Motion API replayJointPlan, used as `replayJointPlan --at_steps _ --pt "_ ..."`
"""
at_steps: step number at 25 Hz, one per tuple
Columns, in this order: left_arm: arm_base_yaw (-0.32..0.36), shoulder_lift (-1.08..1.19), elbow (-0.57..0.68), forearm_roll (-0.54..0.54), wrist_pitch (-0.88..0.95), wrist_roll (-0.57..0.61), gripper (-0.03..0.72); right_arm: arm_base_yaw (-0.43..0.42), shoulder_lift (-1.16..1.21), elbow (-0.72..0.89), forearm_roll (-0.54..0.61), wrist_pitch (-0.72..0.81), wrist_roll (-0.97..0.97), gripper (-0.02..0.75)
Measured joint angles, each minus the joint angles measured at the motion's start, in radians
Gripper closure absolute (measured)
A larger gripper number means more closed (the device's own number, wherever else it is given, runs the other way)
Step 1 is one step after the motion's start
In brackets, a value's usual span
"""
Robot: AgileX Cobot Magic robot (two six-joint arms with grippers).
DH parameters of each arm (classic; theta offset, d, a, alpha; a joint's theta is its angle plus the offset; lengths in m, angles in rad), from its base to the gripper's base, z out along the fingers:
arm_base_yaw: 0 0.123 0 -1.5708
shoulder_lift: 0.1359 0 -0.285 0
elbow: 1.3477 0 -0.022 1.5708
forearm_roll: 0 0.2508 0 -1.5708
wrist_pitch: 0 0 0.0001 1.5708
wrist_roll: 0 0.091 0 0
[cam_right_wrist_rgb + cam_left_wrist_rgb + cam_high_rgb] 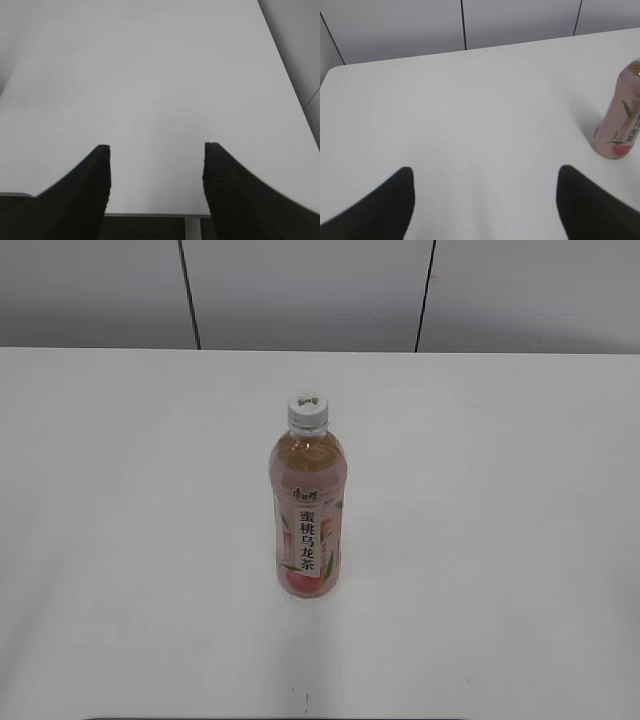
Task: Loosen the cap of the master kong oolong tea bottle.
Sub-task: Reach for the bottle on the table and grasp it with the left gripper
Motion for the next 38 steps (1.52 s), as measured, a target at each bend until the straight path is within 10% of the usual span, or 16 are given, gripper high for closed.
replayJointPlan --at_steps 38 --pt "0.000 0.031 -0.012 0.021 -0.050 0.000 0.157 0.000 0.000 0.000 0.000 -0.001 0.000 0.291"
